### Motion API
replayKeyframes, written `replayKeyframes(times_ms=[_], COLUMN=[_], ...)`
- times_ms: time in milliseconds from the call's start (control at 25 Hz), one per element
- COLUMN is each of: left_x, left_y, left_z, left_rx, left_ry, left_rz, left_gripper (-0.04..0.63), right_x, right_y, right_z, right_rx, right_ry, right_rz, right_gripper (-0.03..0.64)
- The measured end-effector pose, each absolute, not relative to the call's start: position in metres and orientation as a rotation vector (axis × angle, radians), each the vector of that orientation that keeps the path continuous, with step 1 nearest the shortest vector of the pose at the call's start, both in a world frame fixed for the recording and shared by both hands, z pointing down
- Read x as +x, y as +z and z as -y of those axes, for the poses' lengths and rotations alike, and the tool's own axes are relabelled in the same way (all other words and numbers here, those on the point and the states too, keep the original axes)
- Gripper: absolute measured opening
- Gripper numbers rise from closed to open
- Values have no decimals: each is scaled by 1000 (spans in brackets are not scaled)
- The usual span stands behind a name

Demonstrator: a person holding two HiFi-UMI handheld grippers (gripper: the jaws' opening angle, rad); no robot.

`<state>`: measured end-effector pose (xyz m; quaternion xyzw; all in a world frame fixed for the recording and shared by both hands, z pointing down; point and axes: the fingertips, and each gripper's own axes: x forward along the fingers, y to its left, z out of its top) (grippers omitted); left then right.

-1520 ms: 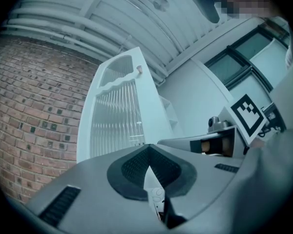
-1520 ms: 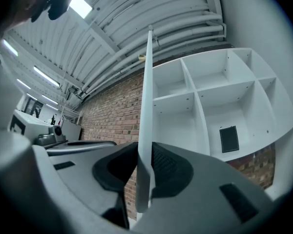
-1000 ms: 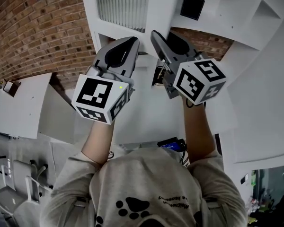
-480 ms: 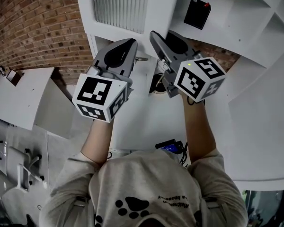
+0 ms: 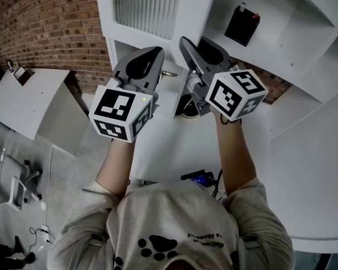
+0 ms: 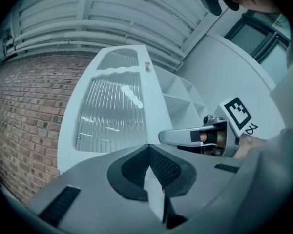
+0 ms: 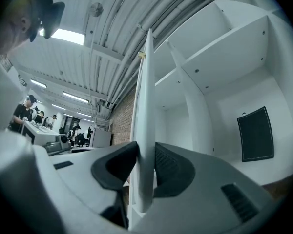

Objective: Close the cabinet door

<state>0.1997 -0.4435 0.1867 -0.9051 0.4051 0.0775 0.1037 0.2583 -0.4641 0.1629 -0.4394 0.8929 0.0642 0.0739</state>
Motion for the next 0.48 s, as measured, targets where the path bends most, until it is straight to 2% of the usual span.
replayKeyframes(times_ms=[480], left_x=[219], left_y=[191], left_z=[469], left_rx=[-2693], left_ry=[209], left_rz=[-1160], left_gripper=[8], right_x=[268], right_y=[164], right_z=[486], right_rx=[-1290], right_ry=[197], right_rz=[-2690], right_gripper=[120])
